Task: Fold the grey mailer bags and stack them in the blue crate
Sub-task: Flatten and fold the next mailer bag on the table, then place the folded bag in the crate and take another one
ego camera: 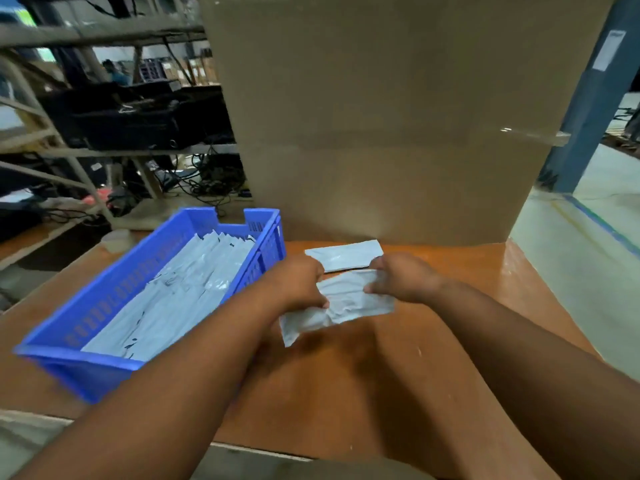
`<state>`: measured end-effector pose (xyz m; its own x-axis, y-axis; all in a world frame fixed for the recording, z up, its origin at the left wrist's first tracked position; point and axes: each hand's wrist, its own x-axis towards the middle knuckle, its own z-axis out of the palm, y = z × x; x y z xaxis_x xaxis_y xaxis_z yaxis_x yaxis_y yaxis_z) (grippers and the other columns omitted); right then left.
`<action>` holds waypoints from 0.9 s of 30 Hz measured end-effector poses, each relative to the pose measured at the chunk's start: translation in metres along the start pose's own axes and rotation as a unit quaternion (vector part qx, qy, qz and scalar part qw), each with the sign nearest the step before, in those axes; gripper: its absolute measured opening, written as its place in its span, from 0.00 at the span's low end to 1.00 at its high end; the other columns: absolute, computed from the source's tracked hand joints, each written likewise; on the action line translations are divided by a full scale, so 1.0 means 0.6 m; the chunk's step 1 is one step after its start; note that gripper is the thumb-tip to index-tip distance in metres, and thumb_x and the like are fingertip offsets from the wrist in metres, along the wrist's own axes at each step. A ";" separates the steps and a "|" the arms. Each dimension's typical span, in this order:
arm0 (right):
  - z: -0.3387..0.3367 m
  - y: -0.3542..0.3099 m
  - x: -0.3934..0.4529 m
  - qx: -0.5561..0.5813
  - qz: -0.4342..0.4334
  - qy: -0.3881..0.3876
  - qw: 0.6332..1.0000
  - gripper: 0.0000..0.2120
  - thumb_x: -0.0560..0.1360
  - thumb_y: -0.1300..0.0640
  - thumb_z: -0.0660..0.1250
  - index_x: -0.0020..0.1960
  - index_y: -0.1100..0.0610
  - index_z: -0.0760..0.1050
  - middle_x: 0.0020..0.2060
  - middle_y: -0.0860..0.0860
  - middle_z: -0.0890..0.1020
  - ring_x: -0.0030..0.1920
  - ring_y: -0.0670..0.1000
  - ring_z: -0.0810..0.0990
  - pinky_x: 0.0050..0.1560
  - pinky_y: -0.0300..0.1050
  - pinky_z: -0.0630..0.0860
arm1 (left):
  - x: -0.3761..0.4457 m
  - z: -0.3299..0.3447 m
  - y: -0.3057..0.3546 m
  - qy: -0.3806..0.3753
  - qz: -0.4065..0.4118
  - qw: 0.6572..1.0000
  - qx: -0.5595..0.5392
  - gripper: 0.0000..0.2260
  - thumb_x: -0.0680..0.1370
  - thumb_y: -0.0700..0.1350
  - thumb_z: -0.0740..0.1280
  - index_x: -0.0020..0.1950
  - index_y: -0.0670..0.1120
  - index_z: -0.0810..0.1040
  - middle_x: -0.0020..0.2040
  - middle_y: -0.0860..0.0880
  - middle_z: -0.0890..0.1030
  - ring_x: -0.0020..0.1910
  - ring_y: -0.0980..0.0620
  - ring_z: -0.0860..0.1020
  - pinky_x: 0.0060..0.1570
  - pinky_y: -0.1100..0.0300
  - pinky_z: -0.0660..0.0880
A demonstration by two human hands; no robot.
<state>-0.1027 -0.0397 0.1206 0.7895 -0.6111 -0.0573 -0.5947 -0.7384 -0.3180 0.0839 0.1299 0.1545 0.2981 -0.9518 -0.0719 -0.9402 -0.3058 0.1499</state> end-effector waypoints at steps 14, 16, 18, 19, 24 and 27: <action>-0.080 -0.513 0.211 -0.043 -0.220 0.040 0.974 0.08 0.77 0.50 0.75 0.53 0.51 0.84 0.47 0.51 0.85 0.46 0.53 0.83 0.43 0.46 0.77 | -0.202 -0.169 -0.280 0.174 -0.276 0.945 0.019 0.11 0.73 0.47 0.76 0.52 0.47 0.80 0.46 0.47 0.80 0.47 0.43 0.79 0.41 0.56 0.68; -0.034 -0.544 0.227 -0.063 -0.216 -0.022 0.974 0.06 0.77 0.54 0.73 0.54 0.51 0.83 0.45 0.52 0.85 0.39 0.54 0.85 0.39 0.49 0.84 | -0.217 -0.142 -0.314 0.149 -0.289 0.946 0.015 0.11 0.73 0.49 0.76 0.51 0.47 0.80 0.48 0.46 0.83 0.47 0.43 0.81 0.40 0.56 0.69; 0.011 -0.564 0.244 -0.090 -0.210 -0.090 0.969 0.07 0.77 0.58 0.71 0.54 0.51 0.81 0.46 0.53 0.83 0.36 0.54 0.85 0.36 0.50 0.86 | -0.225 -0.113 -0.340 0.113 -0.298 0.948 -0.011 0.12 0.73 0.50 0.77 0.51 0.47 0.80 0.49 0.46 0.83 0.50 0.43 0.81 0.42 0.55 0.72; 0.030 -0.569 0.251 -0.101 -0.203 -0.118 0.967 0.07 0.77 0.59 0.72 0.55 0.51 0.80 0.46 0.54 0.82 0.36 0.55 0.85 0.37 0.53 0.86 | -0.226 -0.098 -0.347 0.090 -0.294 0.951 -0.023 0.14 0.73 0.51 0.78 0.53 0.46 0.80 0.51 0.45 0.83 0.53 0.43 0.82 0.44 0.54 0.74; 0.086 -0.554 0.277 -0.156 -0.135 -0.210 0.956 0.14 0.77 0.61 0.77 0.59 0.55 0.79 0.53 0.57 0.80 0.46 0.63 0.86 0.41 0.55 0.85 | -0.194 -0.031 -0.349 -0.048 -0.255 0.964 -0.057 0.15 0.72 0.53 0.80 0.43 0.46 0.77 0.45 0.45 0.85 0.41 0.46 0.81 0.35 0.56 0.72; 0.112 -0.554 0.285 -0.254 -0.161 -0.199 0.933 0.16 0.77 0.53 0.76 0.64 0.54 0.81 0.55 0.53 0.84 0.51 0.57 0.84 0.40 0.44 0.78 | -0.178 -0.009 -0.344 -0.141 -0.238 0.959 -0.056 0.13 0.73 0.51 0.80 0.40 0.45 0.81 0.31 0.47 0.84 0.34 0.47 0.83 0.41 0.53 0.82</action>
<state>0.2405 0.1205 0.1527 0.8737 -0.2554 -0.4141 -0.2334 -0.9668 0.1039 0.2470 0.2947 0.1367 0.6180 -0.6641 -0.4207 -0.6798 -0.7203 0.1384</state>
